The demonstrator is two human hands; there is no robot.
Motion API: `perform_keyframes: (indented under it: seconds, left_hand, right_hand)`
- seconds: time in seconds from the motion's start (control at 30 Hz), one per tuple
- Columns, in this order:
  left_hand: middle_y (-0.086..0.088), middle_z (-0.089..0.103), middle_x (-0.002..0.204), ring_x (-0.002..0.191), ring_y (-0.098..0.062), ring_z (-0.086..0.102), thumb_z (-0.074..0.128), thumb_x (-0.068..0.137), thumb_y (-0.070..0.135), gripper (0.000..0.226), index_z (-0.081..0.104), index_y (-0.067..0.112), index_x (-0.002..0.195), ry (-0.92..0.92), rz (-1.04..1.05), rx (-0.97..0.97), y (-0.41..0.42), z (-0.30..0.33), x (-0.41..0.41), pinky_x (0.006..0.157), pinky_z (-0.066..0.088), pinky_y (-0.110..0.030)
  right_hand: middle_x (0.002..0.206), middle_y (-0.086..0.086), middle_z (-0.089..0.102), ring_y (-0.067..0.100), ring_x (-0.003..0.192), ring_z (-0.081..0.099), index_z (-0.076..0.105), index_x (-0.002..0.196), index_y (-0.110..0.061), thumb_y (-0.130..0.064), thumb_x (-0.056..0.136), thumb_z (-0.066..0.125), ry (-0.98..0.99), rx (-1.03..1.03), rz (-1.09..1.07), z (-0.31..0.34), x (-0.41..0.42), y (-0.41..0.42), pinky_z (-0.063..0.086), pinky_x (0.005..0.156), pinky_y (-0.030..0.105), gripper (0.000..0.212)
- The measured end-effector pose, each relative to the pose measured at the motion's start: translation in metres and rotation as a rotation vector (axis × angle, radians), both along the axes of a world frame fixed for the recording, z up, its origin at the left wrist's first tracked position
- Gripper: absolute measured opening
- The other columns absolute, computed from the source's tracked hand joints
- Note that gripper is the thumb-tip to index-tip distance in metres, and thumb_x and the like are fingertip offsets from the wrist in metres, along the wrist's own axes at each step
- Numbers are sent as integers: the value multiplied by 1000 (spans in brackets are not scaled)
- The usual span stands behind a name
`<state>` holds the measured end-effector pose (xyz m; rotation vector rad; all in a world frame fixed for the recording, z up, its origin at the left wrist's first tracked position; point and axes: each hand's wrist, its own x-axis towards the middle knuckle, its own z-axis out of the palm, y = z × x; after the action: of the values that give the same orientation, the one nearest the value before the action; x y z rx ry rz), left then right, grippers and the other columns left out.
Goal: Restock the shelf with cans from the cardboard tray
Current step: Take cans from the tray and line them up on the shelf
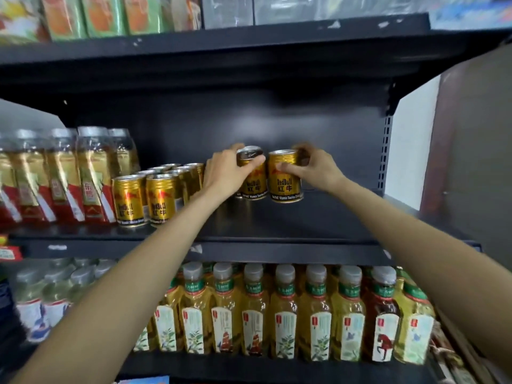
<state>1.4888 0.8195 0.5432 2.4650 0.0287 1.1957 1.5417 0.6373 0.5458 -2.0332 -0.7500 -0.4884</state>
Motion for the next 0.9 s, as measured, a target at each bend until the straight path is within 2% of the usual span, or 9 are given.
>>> perform_keyframes:
  seconds: [0.17, 0.3, 0.53, 0.57, 0.63, 0.73, 0.8, 0.9]
  left_hand:
    - [-10, 58, 130, 119, -28, 54, 50, 86, 59, 67, 47, 13, 134, 139, 46, 15, -6, -4, 55, 93, 44, -37]
    - [-13, 58, 128, 116, -29, 55, 48, 88, 56, 65, 46, 9, 133, 218, 59, 89, -12, -4, 86, 91, 45, -38]
    - [-12, 50, 138, 126, -28, 47, 50, 89, 52, 66, 41, 9, 138, 256, 11, 129, -8, -11, 112, 99, 39, -35]
    - [-12, 47, 139, 127, -28, 46, 50, 88, 52, 66, 39, 10, 138, 248, 3, 179, -7, -12, 111, 99, 40, -36]
    - [-10, 38, 144, 131, -27, 40, 51, 85, 57, 72, 34, 16, 141, 225, 2, 412, -4, -11, 107, 98, 42, -39]
    - [-3, 32, 145, 134, -22, 30, 54, 75, 68, 87, 28, 22, 143, 155, 30, 770, 6, -8, 102, 99, 40, -38]
    - [-2, 38, 142, 132, -20, 33, 56, 74, 68, 86, 31, 22, 141, 141, 52, 855, 11, -7, 104, 106, 30, -34]
    - [-3, 45, 139, 129, -20, 39, 58, 78, 61, 77, 36, 18, 138, 160, 70, 879, 10, -6, 115, 108, 24, -31]
  right_hand:
    - [126, 14, 59, 28, 112, 58, 44, 131, -7, -38, 77, 72, -48, -150, -86, 1, 56, -1, 46, 93, 34, 68]
    - [125, 14, 59, 28, 113, 57, 42, 133, -6, -34, 79, 72, -16, -218, -92, -1, 87, -1, 44, 90, 31, 68]
    - [123, 16, 60, 30, 112, 57, 43, 128, -6, -31, 88, 62, -39, -418, -26, -5, 110, -4, 47, 90, 35, 51]
    - [123, 16, 59, 29, 112, 58, 43, 129, -8, -31, 90, 59, -44, -450, -11, -7, 111, -6, 47, 88, 33, 48]
    - [127, 16, 55, 30, 116, 54, 40, 132, -11, -33, 92, 54, -111, -537, 0, -11, 113, -10, 45, 90, 32, 48]
    - [137, 14, 37, 33, 123, 41, 30, 141, -17, -48, 90, 51, -425, -838, -153, -12, 116, -17, 41, 99, 44, 63]
    - [140, 10, 35, 32, 125, 40, 25, 143, -19, -53, 86, 53, -590, -959, -206, -12, 116, -16, 39, 100, 45, 72]
    - [139, 8, 41, 30, 124, 45, 21, 144, -19, -49, 86, 55, -625, -982, -180, -9, 121, -8, 39, 101, 41, 74]
